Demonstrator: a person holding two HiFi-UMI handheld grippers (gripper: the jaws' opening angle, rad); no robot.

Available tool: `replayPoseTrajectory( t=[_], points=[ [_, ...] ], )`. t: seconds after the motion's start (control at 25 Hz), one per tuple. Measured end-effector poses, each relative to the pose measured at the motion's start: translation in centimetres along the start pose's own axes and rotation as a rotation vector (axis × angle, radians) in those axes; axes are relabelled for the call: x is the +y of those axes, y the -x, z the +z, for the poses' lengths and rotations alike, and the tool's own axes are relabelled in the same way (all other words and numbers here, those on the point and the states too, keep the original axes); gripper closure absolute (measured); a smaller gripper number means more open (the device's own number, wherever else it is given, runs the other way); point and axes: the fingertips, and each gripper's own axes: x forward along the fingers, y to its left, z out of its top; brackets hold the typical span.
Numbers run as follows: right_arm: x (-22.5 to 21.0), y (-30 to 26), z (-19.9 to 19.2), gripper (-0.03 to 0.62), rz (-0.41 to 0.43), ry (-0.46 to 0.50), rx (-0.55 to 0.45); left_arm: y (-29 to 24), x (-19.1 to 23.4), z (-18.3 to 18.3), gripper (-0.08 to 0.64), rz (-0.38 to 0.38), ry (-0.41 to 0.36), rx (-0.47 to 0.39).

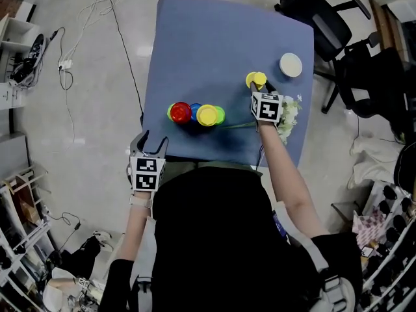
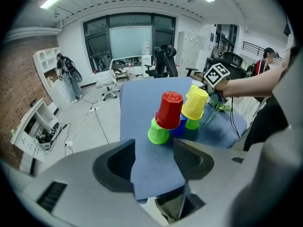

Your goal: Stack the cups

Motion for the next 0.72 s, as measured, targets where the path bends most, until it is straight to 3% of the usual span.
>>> replayPoseTrajectory(
  t=[0.4, 0.72],
  points=[
    [2.7, 2.1, 2.4, 0.383, 0.044, 0.077, -0.028, 0.1, 1.1, 0.5, 0.302, -0.001, 0.009, -0.028],
    [7.9, 7.3, 5.2, 0.385, 0.162, 0.181, -0.073, 0.0, 1.5, 1.4, 0.302, -0.041, -0.016, -0.066]
  ],
)
